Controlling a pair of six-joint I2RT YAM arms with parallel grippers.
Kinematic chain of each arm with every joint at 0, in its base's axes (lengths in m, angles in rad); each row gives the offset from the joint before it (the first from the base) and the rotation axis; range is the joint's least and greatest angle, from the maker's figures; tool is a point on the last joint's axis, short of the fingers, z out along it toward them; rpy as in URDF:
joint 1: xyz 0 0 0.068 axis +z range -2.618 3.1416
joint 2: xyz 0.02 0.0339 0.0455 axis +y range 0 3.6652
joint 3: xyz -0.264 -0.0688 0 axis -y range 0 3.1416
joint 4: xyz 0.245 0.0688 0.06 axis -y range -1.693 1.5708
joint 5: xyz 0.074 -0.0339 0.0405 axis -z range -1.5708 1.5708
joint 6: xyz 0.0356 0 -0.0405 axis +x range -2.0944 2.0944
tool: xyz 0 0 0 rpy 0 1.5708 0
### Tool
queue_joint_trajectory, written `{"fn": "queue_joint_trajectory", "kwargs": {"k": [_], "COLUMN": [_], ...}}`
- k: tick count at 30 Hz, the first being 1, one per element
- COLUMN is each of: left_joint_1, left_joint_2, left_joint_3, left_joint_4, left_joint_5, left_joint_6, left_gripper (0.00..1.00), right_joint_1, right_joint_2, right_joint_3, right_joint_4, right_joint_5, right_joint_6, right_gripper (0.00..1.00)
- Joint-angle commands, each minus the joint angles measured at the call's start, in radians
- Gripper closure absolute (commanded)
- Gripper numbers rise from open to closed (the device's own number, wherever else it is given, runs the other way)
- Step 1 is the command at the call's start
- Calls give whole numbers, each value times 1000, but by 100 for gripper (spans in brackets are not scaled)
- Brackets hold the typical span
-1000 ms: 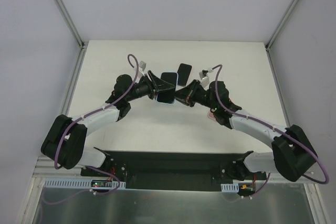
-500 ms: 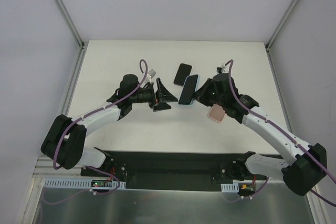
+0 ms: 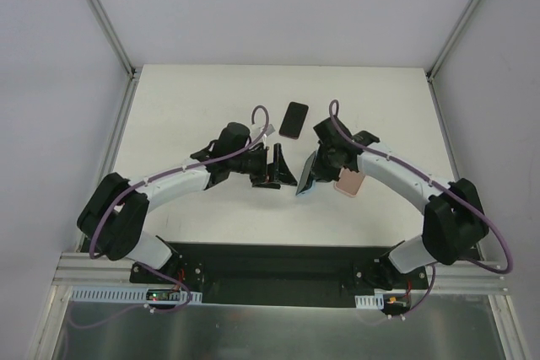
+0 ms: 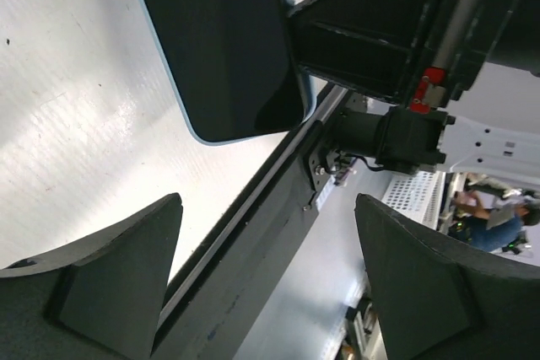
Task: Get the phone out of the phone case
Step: Remove the phone case from the phone.
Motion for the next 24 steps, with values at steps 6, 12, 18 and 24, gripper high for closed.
{"fn": "queue_joint_trajectory", "kwargs": {"k": [6,12,18,24], "left_joint_1": [-78,-147,-184,-196], "left_joint_2": [60,62,36,28], "left_joint_3": [66,63,68,89], "left_joint_4": [-75,-75,-76,-75], "left_joint_5": [-108,-275,-431,-480], "left_joint_6": [225,265,298,304], "left_gripper": [21,28,31,38], "right_joint_1": [12,12,14,15], "right_joint_2": [136,199,243,248], "right_joint_3": [130,185,223,233], "right_joint_4": [-95,-140,-201,-199], "right_joint_5": [-83,-138,-152,-177], "right_joint_6": [-1,18,27,22], "right_gripper": [99,98,99,99]}}
